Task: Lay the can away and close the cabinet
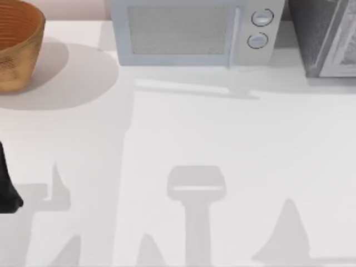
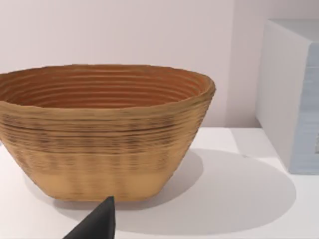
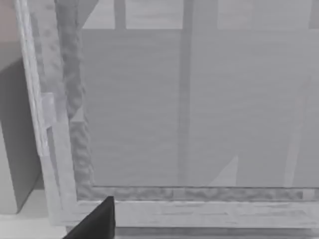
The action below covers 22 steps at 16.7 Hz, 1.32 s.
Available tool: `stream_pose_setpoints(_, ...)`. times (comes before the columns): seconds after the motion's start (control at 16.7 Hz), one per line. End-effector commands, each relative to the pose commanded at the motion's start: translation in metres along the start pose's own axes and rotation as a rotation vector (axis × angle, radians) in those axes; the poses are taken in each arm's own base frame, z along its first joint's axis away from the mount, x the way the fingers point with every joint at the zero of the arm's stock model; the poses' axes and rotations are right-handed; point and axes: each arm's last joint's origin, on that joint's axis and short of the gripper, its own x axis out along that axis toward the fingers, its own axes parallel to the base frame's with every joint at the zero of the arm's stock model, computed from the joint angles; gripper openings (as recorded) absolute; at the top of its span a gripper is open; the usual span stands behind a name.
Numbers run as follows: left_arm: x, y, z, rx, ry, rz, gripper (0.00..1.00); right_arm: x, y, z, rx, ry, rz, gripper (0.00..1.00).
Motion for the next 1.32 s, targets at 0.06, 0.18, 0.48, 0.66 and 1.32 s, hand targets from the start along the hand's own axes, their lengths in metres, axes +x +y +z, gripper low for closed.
stream_pose_setpoints(0.06, 0.0, 0.0, 0.0, 0.0, 0.0, 0.0, 1.0, 0.003, -0.012, -0.002, 0.004, 0.005, 0.0, 1.0)
stream_pose_setpoints(0.18, 0.0, 0.0, 0.0, 0.0, 0.0, 0.0, 1.0, 0.006, -0.037, -0.008, 0.011, 0.01, 0.0, 1.0)
stream_pose_setpoints(0.48, 0.0, 0.0, 0.0, 0.0, 0.0, 0.0, 1.0, 0.001, -0.09, -0.026, 0.007, 0.005, 0.0, 1.0)
stream_pose_setpoints(0.66, 0.0, 0.0, 0.0, 0.0, 0.0, 0.0, 1.0, -0.005, -0.108, -0.034, 0.001, 0.001, 0.0, 1.0)
stream_pose_setpoints(1.32, 0.0, 0.0, 0.0, 0.0, 0.0, 0.0, 1.0, -0.002, -0.124, -0.027, 0.003, -0.001, 0.001, 1.0)
